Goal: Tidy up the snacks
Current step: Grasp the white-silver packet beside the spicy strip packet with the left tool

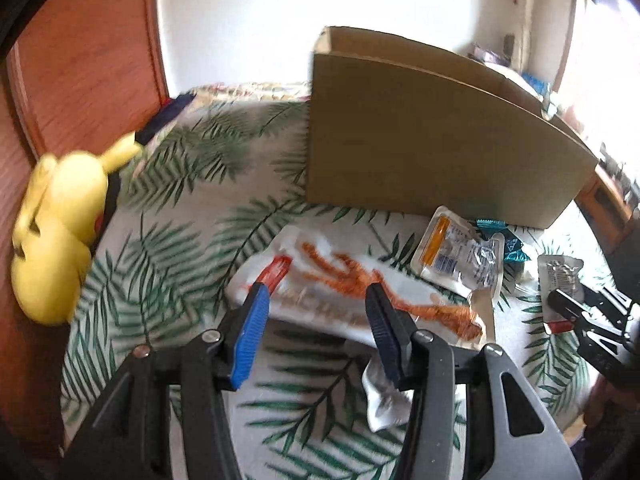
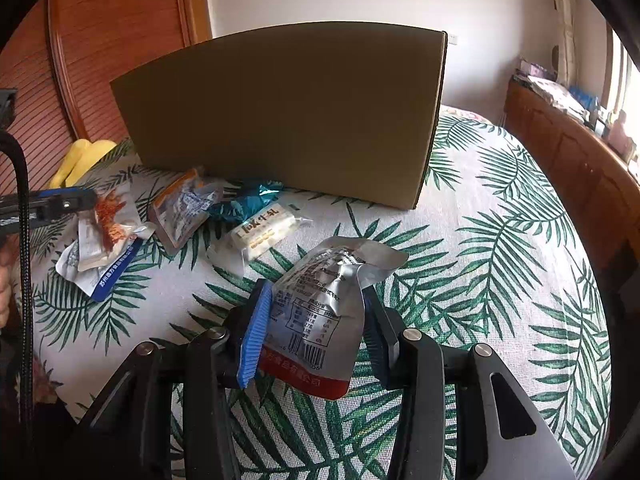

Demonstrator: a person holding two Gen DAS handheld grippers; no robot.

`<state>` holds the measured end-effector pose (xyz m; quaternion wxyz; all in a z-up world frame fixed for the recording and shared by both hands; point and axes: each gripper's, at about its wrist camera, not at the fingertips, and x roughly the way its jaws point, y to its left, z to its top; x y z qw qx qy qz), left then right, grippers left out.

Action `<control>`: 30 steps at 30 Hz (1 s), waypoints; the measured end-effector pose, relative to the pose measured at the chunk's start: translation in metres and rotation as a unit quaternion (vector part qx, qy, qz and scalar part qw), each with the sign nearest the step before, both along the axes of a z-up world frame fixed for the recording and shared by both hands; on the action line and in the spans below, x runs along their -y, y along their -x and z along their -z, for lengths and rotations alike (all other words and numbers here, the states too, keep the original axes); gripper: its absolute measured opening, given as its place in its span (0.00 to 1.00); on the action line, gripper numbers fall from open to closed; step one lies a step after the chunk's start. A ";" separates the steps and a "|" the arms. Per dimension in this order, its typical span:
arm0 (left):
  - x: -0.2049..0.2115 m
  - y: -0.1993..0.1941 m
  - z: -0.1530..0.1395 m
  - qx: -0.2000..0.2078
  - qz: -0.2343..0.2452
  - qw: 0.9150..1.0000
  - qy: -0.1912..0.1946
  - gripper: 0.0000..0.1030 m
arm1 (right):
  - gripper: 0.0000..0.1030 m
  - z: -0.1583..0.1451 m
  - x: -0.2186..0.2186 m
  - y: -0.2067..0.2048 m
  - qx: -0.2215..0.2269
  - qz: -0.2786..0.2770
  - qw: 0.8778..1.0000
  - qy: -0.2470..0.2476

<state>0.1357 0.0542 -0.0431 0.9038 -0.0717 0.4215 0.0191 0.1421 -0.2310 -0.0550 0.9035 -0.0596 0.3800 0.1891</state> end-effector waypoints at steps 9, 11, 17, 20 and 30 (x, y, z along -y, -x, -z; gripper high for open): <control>-0.013 -0.011 0.014 -0.025 -0.026 0.996 0.080 0.49 | 0.42 0.000 0.000 0.000 0.000 0.000 1.000 0.000; -0.012 -0.019 0.016 -0.030 -0.032 0.995 0.090 0.49 | 0.42 0.000 0.000 0.000 0.000 0.000 1.000 0.000; -0.014 -0.035 0.015 -0.035 -0.056 0.989 0.131 0.51 | 0.42 0.000 0.000 0.000 0.000 0.000 1.000 0.000; -0.011 -0.042 0.013 -0.030 -0.057 0.988 0.140 0.52 | 0.42 0.001 0.000 0.000 0.000 0.000 1.000 0.000; 0.015 -0.053 0.011 -0.033 -0.044 0.997 0.050 0.54 | 0.42 0.001 0.000 0.000 0.000 0.000 1.000 0.000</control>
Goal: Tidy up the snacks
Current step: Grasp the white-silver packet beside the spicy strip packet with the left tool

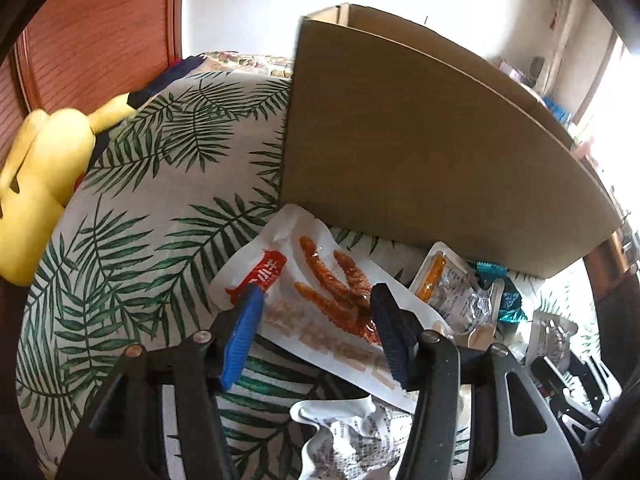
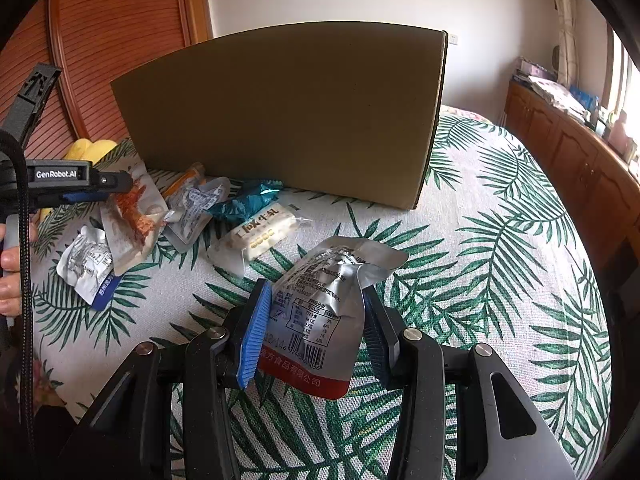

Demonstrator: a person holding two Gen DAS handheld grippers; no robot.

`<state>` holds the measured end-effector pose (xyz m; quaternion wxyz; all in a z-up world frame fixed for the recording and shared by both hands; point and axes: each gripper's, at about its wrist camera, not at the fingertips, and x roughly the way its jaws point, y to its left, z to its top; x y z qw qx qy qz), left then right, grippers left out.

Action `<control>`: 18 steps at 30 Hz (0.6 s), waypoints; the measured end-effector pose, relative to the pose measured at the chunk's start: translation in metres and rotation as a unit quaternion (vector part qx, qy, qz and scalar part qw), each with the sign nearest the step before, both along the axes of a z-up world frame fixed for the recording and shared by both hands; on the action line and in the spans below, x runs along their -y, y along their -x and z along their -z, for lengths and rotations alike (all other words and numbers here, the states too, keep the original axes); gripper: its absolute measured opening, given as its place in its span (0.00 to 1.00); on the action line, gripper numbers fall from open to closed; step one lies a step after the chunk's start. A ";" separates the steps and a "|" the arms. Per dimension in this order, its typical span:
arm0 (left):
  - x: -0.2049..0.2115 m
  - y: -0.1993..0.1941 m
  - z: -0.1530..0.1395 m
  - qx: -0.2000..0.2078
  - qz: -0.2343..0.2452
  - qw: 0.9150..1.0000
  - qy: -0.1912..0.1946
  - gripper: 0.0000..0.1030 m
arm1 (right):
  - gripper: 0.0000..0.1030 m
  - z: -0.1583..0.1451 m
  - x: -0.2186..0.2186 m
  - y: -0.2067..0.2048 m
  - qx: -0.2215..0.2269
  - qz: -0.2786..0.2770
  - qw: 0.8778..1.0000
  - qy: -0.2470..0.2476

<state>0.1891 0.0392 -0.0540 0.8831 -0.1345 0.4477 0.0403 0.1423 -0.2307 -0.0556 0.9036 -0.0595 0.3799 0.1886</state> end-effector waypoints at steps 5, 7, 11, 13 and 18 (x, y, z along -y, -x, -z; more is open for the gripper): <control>0.006 0.007 -0.005 0.002 0.011 1.000 0.002 0.54 | 0.42 0.000 0.000 0.000 0.000 0.000 1.000 0.000; 0.013 0.015 -0.009 0.005 0.018 1.000 -0.001 0.55 | 0.43 0.000 0.000 0.000 0.000 0.000 1.000 0.000; 0.020 0.029 -0.013 0.004 0.052 0.999 -0.005 0.55 | 0.43 0.000 0.000 0.000 0.000 0.000 1.000 0.000; 0.019 0.039 -0.014 0.002 0.061 0.998 -0.014 0.55 | 0.43 0.000 0.000 0.000 0.000 0.000 1.000 0.000; 0.016 0.066 -0.007 -0.009 0.070 0.997 -0.005 0.55 | 0.43 0.000 0.000 0.000 0.000 0.000 1.000 0.000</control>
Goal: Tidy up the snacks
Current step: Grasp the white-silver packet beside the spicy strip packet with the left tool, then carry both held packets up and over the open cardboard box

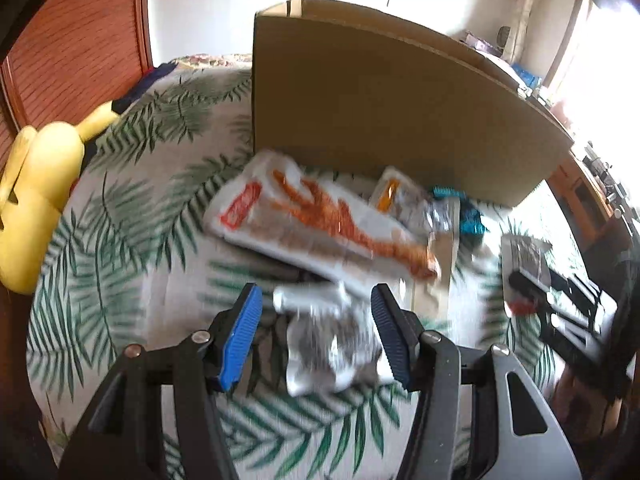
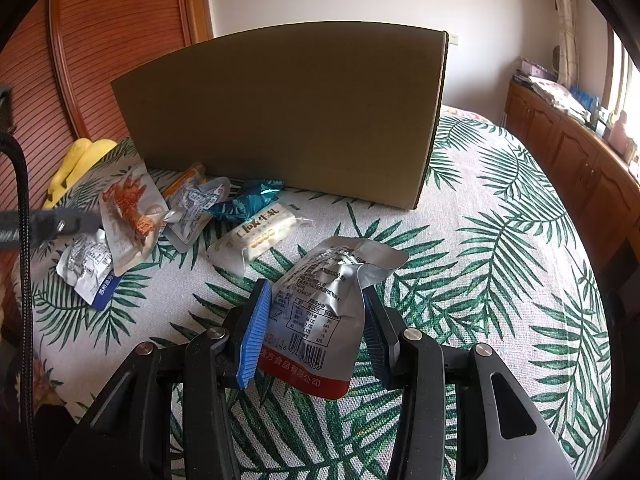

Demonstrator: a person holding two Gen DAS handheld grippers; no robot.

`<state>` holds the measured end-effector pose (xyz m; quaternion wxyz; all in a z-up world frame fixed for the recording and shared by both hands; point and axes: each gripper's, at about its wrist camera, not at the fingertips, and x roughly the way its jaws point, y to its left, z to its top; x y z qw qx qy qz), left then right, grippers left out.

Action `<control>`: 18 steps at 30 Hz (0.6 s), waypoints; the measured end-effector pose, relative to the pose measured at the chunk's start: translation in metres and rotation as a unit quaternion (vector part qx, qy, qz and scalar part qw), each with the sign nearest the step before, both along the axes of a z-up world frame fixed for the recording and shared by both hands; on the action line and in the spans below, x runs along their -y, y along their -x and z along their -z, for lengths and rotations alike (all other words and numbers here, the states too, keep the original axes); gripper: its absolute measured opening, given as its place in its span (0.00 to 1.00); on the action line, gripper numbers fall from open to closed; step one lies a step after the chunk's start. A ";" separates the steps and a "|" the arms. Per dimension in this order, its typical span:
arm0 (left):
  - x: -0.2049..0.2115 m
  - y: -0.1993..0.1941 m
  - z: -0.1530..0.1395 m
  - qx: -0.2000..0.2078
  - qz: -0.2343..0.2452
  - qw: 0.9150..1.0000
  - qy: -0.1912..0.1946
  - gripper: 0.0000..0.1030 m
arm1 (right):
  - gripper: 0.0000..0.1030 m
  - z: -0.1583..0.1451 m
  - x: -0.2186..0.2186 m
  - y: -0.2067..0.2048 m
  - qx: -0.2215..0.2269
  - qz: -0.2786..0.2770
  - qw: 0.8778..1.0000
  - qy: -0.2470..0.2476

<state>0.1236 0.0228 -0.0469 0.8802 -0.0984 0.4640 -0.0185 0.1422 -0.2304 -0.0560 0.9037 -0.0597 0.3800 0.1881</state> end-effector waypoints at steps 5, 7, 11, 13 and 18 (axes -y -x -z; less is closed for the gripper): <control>0.011 0.012 0.007 -0.003 0.018 1.000 0.001 0.55 | 0.43 0.000 0.000 0.000 0.000 0.000 1.000 0.000; 0.019 0.013 0.011 -0.006 0.023 1.000 -0.008 0.56 | 0.43 0.000 0.000 0.000 0.000 0.000 1.000 0.000; 0.030 0.016 0.012 0.011 0.030 0.999 -0.032 0.63 | 0.43 0.000 0.000 0.000 0.000 0.000 1.000 -0.001; 0.032 0.017 0.012 0.014 0.031 0.999 -0.033 0.64 | 0.43 0.000 0.000 -0.001 0.000 0.000 1.000 -0.001; 0.034 0.015 0.011 0.020 0.034 0.999 -0.037 0.64 | 0.43 0.000 0.000 -0.001 0.000 0.000 1.000 -0.001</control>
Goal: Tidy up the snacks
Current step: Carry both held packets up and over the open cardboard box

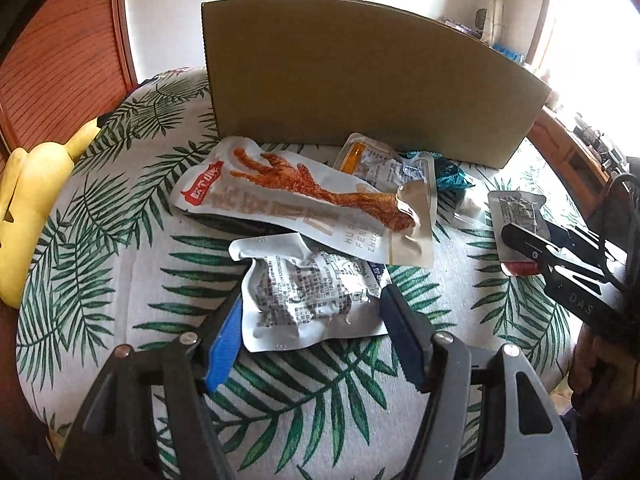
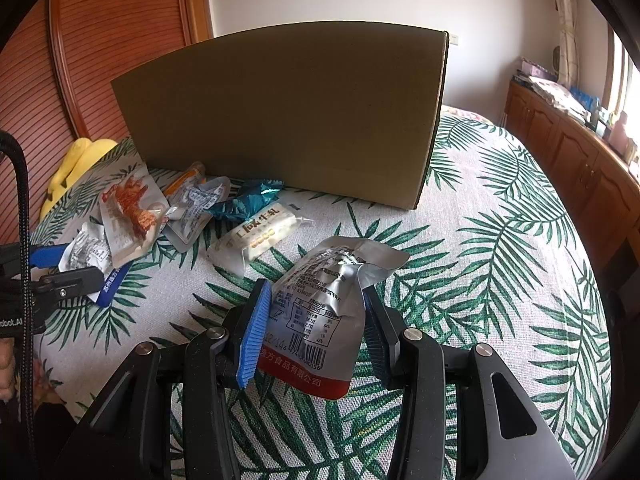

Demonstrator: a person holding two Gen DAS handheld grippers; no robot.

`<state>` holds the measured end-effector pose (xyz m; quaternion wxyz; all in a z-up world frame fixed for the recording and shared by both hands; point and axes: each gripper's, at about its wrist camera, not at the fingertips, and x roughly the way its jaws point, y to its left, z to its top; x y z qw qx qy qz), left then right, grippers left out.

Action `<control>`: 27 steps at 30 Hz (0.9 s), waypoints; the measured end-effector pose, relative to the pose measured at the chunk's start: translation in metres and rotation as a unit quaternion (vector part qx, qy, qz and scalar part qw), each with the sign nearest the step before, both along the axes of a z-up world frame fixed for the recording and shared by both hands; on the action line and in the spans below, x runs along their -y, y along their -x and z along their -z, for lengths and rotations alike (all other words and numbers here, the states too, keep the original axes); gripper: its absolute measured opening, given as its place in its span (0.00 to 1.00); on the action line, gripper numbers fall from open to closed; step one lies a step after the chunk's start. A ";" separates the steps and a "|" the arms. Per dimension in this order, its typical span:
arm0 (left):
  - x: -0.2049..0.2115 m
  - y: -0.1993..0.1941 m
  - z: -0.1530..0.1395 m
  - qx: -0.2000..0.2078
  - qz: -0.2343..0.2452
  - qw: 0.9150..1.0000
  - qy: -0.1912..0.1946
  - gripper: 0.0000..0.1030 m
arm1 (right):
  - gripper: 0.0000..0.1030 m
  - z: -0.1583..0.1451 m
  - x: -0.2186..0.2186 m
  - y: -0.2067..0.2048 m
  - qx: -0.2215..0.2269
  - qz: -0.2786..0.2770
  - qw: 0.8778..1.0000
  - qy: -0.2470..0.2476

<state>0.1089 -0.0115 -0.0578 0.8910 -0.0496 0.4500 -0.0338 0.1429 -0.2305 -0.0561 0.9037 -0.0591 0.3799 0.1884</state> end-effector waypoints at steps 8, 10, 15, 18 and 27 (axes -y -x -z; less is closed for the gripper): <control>-0.006 -0.003 0.006 0.027 0.017 0.999 -0.021 0.49 | 0.43 0.000 0.000 0.000 0.000 0.000 1.000 -0.001; -0.011 0.001 0.004 0.032 0.018 0.999 -0.009 0.43 | 0.43 0.000 0.000 0.000 0.000 0.000 1.000 -0.001; -0.017 0.012 0.004 0.032 0.020 0.999 0.006 0.42 | 0.43 0.000 0.000 0.000 0.000 0.000 1.000 -0.002; -0.019 0.020 0.002 0.036 0.022 0.999 0.014 0.42 | 0.43 0.000 0.001 -0.001 0.000 0.000 1.000 -0.003; -0.036 0.042 -0.003 0.047 0.016 0.998 0.024 0.42 | 0.43 0.000 0.001 0.000 0.002 0.000 1.000 0.000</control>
